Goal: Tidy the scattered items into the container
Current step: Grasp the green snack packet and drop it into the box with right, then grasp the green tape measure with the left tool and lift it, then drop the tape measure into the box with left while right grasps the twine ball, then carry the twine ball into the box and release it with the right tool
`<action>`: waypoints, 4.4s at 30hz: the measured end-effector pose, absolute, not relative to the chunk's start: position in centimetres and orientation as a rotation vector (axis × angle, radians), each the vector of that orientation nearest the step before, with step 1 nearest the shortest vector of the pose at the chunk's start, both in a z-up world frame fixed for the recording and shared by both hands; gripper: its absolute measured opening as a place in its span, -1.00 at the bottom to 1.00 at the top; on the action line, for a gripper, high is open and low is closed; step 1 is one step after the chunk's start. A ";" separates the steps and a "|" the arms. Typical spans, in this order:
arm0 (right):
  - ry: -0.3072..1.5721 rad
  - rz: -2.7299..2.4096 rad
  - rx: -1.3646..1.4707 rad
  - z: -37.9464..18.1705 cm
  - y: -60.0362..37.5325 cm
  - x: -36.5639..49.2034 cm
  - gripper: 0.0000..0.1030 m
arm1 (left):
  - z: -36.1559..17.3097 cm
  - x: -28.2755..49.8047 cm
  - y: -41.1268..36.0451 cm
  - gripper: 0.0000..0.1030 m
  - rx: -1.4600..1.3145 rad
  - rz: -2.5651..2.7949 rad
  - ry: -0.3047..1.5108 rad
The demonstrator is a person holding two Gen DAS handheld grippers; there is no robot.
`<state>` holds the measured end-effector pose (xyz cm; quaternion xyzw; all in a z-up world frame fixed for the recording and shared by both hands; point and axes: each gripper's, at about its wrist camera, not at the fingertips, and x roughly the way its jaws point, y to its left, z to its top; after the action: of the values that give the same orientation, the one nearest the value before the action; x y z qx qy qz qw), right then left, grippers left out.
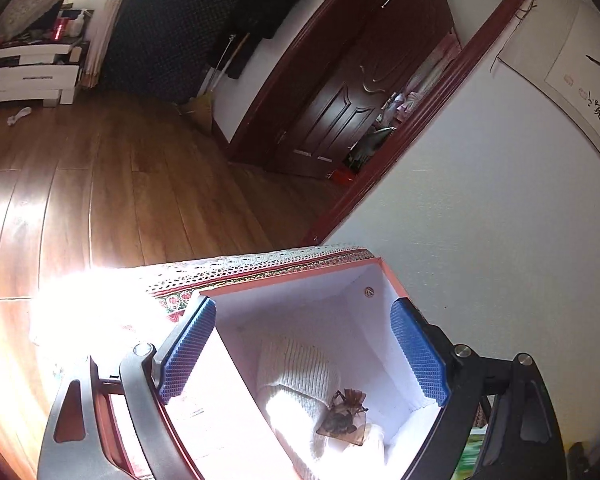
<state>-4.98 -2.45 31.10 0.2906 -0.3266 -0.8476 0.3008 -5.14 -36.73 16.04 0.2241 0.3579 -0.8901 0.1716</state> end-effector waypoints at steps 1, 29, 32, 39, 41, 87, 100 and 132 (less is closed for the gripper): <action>-0.849 -2.290 0.742 31.6 -2.3 -4.6 0.36 | 16.1 -5.0 -36.9 0.74 0.632 -2.531 1.017; -1.123 -2.738 0.413 26.8 26.2 5.1 0.99 | -0.7 -14.6 8.5 0.61 1.685 -3.083 -0.429; -1.225 -2.662 0.369 26.3 27.5 4.5 0.99 | -1.0 -14.9 10.4 0.61 1.612 -3.106 -0.484; -1.241 -2.676 0.413 26.2 28.3 4.2 0.90 | -0.8 -14.4 12.8 0.48 1.522 -3.100 -0.715; -1.233 -2.718 0.462 26.1 28.5 4.2 0.70 | -0.7 -14.3 13.4 0.47 1.483 -3.095 -0.781; -0.264 -2.783 1.315 19.4 16.2 0.7 0.24 | 13.8 -9.9 -21.7 0.27 0.965 -2.887 0.549; -0.197 -2.818 1.094 23.6 11.1 1.6 0.24 | 15.0 -8.1 -25.2 0.65 0.786 -2.796 0.555; -0.520 -2.875 0.315 38.1 8.2 6.6 0.98 | 15.7 -4.9 -29.0 0.65 0.610 -2.629 0.791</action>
<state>6.56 8.24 38.14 0.1066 -0.1761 -0.9733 0.1013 -4.95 -29.02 15.67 0.2139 0.2774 -0.9222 0.1637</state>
